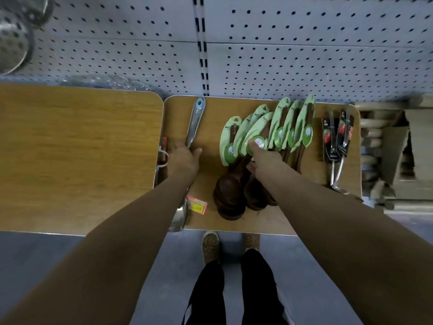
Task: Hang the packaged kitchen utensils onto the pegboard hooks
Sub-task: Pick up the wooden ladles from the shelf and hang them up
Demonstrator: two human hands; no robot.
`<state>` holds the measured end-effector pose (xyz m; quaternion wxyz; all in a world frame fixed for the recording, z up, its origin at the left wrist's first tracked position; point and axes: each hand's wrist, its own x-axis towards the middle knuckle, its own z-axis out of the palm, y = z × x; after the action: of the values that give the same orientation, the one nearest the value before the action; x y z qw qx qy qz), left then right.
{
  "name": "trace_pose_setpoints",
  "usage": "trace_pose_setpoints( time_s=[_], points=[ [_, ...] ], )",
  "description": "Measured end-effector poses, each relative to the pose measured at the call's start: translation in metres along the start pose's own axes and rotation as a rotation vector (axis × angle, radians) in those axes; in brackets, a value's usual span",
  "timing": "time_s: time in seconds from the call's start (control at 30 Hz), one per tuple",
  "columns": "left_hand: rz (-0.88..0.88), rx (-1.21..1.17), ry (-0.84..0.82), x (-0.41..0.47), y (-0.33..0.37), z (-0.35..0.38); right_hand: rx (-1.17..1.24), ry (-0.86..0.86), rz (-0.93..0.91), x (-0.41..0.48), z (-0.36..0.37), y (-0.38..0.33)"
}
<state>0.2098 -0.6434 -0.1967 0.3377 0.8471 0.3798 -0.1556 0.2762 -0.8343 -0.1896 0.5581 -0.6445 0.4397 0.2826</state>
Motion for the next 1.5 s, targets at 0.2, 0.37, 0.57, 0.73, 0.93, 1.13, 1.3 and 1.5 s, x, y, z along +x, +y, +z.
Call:
trace_pose_setpoints(
  time_s=[0.2,0.37,0.57,0.73,0.93,1.13,1.3,1.5],
  points=[
    [0.063,0.115,-0.003,-0.015,-0.009,-0.002,-0.012,0.013,-0.066,-0.02,0.008,0.015],
    [0.119,0.088,-0.012,-0.038,-0.01,-0.018,0.065,-0.012,-0.063,-0.053,0.01,0.031],
    [0.221,-0.032,-0.076,-0.068,0.001,-0.051,0.105,-0.18,-0.121,-0.104,-0.011,0.034],
    [0.3,-0.157,-0.056,-0.12,0.03,-0.08,0.068,-0.225,-0.199,-0.154,-0.047,0.006],
    [0.356,-0.37,-0.031,-0.203,0.077,-0.088,0.071,-0.255,-0.368,-0.203,-0.128,-0.018],
    [0.477,-0.55,-0.03,-0.321,0.139,-0.048,0.159,-0.277,-0.56,-0.233,-0.267,-0.019],
    [0.54,-0.602,-0.038,-0.419,0.19,0.001,0.22,-0.243,-0.706,-0.248,-0.389,-0.015],
    [0.654,-0.582,-0.009,-0.509,0.257,0.046,0.318,-0.208,-0.815,-0.259,-0.509,-0.024]
  ],
)
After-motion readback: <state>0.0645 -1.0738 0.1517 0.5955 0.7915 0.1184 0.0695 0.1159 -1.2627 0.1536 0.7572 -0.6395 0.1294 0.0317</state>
